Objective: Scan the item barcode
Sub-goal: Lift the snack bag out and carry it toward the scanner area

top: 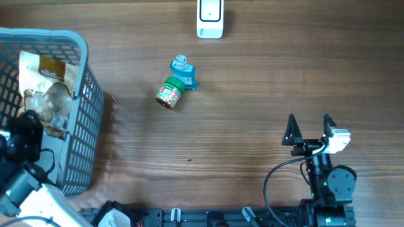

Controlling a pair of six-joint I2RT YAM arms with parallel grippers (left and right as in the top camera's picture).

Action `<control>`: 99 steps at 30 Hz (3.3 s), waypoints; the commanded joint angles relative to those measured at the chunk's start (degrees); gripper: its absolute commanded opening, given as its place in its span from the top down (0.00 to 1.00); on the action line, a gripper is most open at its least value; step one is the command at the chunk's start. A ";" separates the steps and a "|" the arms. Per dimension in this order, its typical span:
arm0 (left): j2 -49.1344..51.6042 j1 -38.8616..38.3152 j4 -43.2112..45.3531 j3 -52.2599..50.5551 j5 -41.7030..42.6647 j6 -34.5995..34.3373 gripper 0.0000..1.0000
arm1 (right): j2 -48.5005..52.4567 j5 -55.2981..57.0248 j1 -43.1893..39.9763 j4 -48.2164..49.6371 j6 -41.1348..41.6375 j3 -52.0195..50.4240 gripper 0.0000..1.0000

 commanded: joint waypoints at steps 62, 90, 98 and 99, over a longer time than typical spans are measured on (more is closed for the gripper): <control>30.64 -79.34 17.07 16.26 1.79 -12.81 0.96 | -0.31 -0.55 0.35 0.15 -0.66 -0.07 0.00; 41.20 -90.86 7.58 14.43 -23.30 -12.33 0.96 | -0.31 -0.55 0.35 0.15 -0.66 -0.07 0.00; 43.67 -92.76 7.67 14.43 -25.31 -13.55 0.55 | -0.31 -0.55 0.35 0.15 -0.66 -0.07 0.00; 43.67 -92.76 7.67 14.43 -25.31 -13.55 0.38 | -0.31 -0.55 0.35 0.15 -0.66 -0.07 0.00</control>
